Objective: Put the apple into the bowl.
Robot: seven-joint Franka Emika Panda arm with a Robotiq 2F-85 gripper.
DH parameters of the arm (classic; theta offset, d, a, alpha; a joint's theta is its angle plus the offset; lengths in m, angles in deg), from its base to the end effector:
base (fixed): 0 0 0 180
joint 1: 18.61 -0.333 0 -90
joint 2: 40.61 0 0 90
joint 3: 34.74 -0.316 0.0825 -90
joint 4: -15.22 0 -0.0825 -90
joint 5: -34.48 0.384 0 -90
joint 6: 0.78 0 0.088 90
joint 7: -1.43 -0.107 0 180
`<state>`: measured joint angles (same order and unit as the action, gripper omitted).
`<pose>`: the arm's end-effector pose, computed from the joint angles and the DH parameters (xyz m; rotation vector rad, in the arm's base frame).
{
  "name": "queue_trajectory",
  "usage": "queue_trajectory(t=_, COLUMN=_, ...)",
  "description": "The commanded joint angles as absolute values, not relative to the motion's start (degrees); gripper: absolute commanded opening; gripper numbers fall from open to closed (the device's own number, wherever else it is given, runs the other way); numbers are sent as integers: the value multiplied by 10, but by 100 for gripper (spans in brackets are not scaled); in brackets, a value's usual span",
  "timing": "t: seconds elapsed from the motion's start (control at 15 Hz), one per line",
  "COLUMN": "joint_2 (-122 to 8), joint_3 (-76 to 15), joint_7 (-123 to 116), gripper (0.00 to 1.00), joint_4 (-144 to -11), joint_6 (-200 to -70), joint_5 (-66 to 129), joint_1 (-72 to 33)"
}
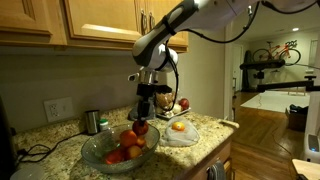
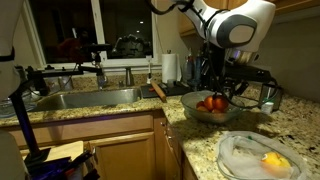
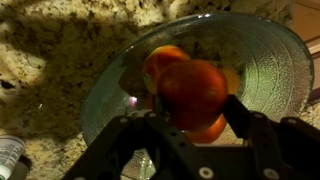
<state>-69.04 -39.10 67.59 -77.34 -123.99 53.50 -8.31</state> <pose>0.6850 -0.0645 0.3444 -2.6257 -1.2094 -0.3164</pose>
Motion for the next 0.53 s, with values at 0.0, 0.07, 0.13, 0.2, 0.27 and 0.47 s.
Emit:
queue_trajectory(t=0.0, joint_2=-713, joint_3=-398, joint_7=682, gripper=38, joint_4=-737, joint_6=-1225, joint_5=536, joint_1=-76)
queue_trajectory(t=0.07, joint_2=-715, joint_3=-398, joint_7=681, gripper=38, joint_4=-733, joint_6=-1223, joint_5=535, joint_1=-76)
queue_trajectory(t=0.13, joint_2=-715, joint_3=-398, joint_7=681, gripper=38, joint_4=-731, joint_6=-1222, joint_5=534, joint_1=-76)
queue_trajectory(t=0.2, joint_2=-716, joint_3=-397, joint_7=679, gripper=46, joint_4=-728, joint_6=-1220, joint_5=533, joint_1=-76)
queue_trajectory(t=0.27, joint_2=-715, joint_3=-397, joint_7=678, gripper=86, joint_4=-728, joint_6=-1218, joint_5=533, joint_1=-76)
queue_trajectory(t=0.47, joint_2=-714, joint_3=-396, joint_7=677, gripper=96, joint_4=-728, joint_6=-1218, joint_5=533, joint_1=-74)
